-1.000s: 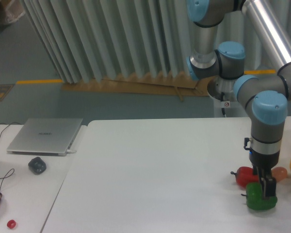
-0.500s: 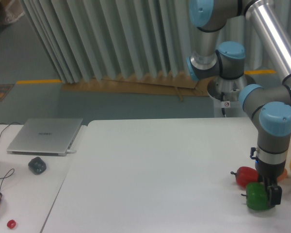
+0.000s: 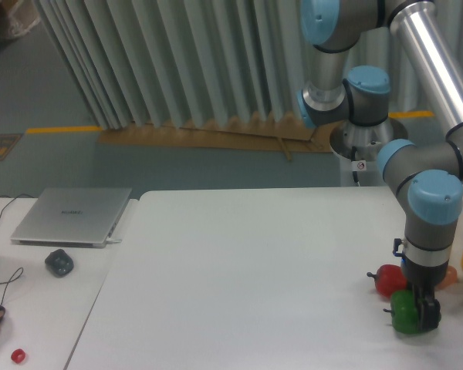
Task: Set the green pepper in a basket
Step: 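Lower the gripper onto the green bell pepper and close around it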
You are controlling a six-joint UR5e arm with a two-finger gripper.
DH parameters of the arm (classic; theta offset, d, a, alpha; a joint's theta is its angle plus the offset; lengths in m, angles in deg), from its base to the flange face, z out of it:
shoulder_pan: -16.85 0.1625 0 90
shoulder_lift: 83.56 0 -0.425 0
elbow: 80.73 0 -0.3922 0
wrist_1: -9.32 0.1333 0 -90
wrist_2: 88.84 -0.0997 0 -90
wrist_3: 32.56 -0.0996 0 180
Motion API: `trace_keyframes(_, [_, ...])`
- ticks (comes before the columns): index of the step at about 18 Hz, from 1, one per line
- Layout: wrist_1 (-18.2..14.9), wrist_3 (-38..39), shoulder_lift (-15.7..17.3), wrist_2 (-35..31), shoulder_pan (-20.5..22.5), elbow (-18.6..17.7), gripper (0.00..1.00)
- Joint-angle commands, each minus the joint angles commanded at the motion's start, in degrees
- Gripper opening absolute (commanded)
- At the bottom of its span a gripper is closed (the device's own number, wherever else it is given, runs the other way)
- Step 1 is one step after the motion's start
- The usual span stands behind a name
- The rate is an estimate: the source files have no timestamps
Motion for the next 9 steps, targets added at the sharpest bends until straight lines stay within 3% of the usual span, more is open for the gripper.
trace_keyframes(4, [0.0, 0.1, -0.8, 0.0, -0.5, 0.0, 1.00])
trace_keyframes(6, [0.0, 0.0, -0.9, 0.0, -0.5, -0.2, 0.79])
trace_keyframes(9, [0.1, 0.1, -1.0, 0.0, -0.8, -0.4, 0.65])
